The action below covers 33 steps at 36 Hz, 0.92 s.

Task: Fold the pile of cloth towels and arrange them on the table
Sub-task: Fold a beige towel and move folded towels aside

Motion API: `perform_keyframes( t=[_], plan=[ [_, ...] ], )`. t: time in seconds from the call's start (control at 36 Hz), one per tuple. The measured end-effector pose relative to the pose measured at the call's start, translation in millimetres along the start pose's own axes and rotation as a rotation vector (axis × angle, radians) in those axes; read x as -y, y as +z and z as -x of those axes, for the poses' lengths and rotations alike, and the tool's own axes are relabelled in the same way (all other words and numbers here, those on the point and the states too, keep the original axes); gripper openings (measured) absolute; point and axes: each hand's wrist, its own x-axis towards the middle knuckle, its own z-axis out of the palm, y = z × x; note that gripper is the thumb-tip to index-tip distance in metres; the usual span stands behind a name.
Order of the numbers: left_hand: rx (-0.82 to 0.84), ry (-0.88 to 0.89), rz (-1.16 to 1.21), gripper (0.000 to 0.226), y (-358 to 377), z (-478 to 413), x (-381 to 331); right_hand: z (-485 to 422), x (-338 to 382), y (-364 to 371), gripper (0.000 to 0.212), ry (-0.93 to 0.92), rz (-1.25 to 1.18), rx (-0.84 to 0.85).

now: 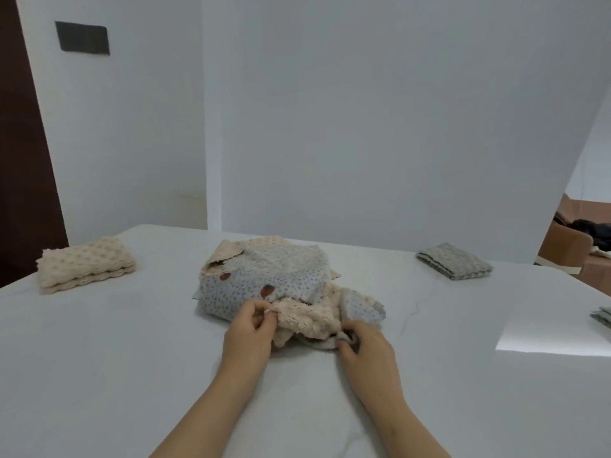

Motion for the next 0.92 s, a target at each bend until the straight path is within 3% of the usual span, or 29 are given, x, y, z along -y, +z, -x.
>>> perform_keyframes(
  t=[0.11, 0.22, 0.44, 0.58, 0.67, 0.75, 0.92],
  plan=[
    [-0.042, -0.149, 0.309, 0.018, -6, -12, -11, 2, 0, -7, 0.023, 0.091, -0.165, -0.068],
    [-0.057, -0.223, 0.649, 0.017, -14, -17, -23, -4, 2, -13, 0.015, 0.152, -0.333, -0.189],
    [-0.025, -0.199, 0.975, 0.012, -11, -34, -55, -34, 22, -49, 0.020, 0.173, -0.529, -0.432],
    [-0.024, -0.151, 1.103, 0.012, -7, -47, -69, -58, 42, -71, 0.020, 0.059, -0.584, -0.577],
    [-0.029, -0.125, 1.071, 0.013, -11, -53, -69, -69, 49, -68, 0.021, 0.000, -0.554, -0.336],
    [-0.014, -0.113, 0.955, 0.014, -16, -56, -69, -71, 53, -56, 0.060, -0.018, -0.495, -0.086],
    [0.104, -0.031, 0.447, 0.009, -17, -49, -68, -48, 61, -9, 0.079, -0.045, -0.643, 0.176]
  ],
)
